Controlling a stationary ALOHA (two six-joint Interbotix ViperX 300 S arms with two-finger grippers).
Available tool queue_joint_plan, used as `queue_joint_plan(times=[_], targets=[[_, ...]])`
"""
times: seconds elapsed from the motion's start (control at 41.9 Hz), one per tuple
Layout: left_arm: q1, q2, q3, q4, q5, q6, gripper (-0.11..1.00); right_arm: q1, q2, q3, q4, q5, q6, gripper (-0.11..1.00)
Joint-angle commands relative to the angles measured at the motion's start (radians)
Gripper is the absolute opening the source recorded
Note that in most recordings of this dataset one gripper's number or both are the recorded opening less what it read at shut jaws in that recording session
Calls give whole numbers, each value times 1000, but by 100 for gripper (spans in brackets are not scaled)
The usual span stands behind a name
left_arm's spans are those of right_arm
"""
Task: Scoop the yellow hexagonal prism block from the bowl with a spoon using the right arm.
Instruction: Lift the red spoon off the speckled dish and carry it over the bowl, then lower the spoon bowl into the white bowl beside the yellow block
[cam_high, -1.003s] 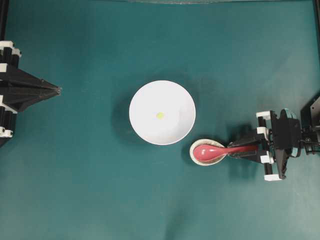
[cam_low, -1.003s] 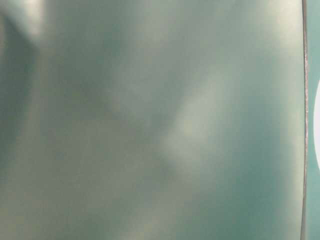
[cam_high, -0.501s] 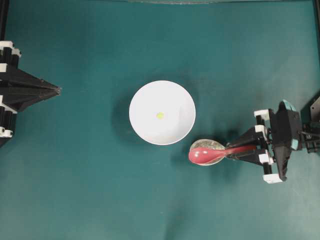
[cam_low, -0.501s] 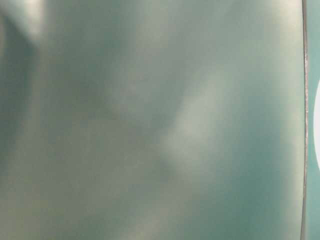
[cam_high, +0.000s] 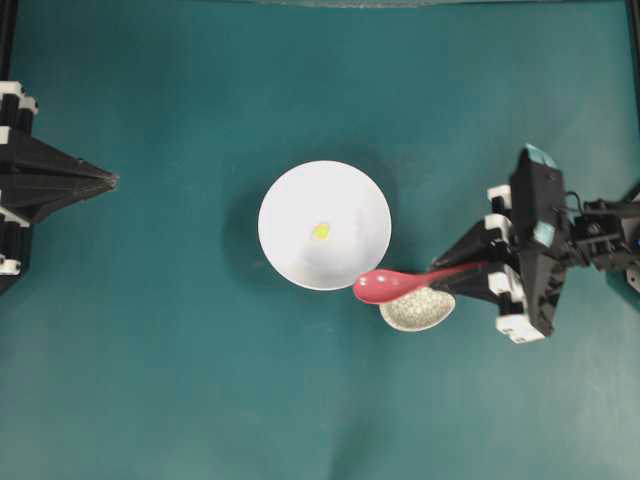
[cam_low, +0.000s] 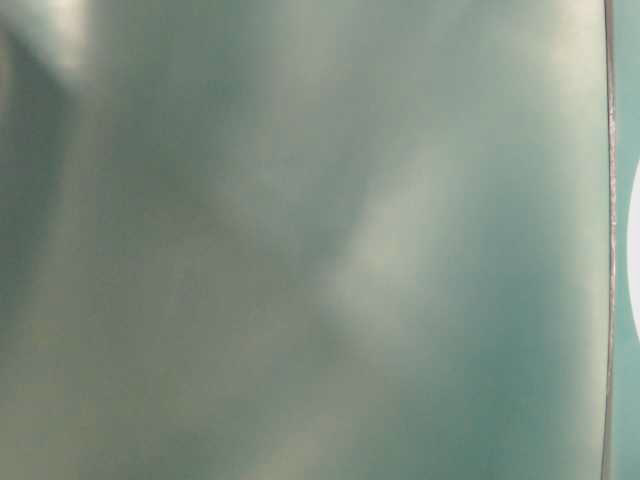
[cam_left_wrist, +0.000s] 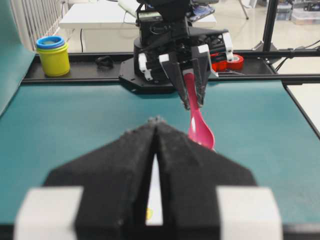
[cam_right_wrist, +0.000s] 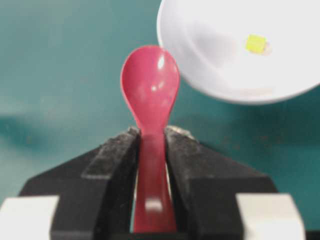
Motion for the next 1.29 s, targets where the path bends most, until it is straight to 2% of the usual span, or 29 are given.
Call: queue_joint_plan(times=[0.0, 0.215, 0.358, 0.74, 1.003, 1.266], targets=[[-2, -3, -28, 3, 2, -2, 1, -57, -14, -74, -3, 104, -3, 24], [-2, 2, -26, 3, 11, 0, 1, -172, 23, -178, -43, 284, -17, 24], [-2, 5, -26, 3, 21, 0, 1, -212, 78, -241, -67, 376, -18, 24], [-2, 6, -25, 3, 35, 2, 1, -233, 270, -414, -141, 575, -11, 24], [-2, 5, -26, 3, 35, 2, 1, -233, 351, -449, -144, 591, -12, 24], [-2, 5, -26, 3, 35, 2, 1, -233, 402, -483, -144, 532, -20, 24]])
